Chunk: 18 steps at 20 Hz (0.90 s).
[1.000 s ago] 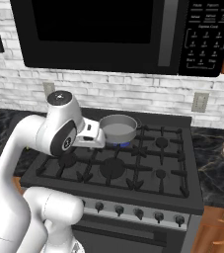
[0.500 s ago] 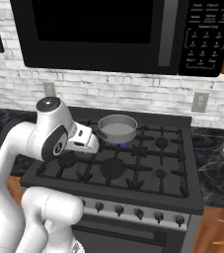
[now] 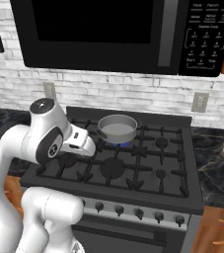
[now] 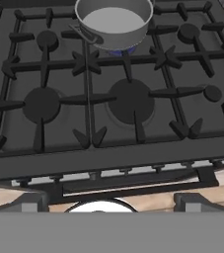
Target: Turn on the burner for the pot on the stove. Wait thirty seconds for the pot to heat up. Then add the lemon wedge to the pot.
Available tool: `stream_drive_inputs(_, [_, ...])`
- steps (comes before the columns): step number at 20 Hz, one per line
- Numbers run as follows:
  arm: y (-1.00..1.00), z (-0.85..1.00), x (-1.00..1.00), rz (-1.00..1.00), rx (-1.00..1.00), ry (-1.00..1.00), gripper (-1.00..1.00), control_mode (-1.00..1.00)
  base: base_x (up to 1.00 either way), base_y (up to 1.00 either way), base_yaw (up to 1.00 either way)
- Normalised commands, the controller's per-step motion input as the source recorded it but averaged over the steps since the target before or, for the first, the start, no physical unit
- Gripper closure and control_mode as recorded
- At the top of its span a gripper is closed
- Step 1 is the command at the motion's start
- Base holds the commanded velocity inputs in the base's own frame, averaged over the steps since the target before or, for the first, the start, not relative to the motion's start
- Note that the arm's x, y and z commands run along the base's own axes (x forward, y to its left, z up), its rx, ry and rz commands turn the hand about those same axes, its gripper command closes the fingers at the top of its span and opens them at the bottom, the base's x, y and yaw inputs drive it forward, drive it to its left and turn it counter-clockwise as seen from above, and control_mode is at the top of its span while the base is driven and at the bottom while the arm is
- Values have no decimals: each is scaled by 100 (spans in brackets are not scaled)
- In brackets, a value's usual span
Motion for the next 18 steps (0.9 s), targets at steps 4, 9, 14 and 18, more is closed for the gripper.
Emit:
stream_drive_inputs(4, [6, 0, -5, 0, 2, 0, -100, -100, 0, 0, 0])
stream_drive_inputs(9, [4, -2, -3, 0, 1, 0, -100, -100, 0, 0, 0])
stream_drive_inputs(14, [1, -14, 0, 0, 0, 0, -100, -100, 0, 0, 0])
stream_drive_inputs(18, [1, -9, 0, 0, 0, 3, -100, -100, 0, 0, 0])
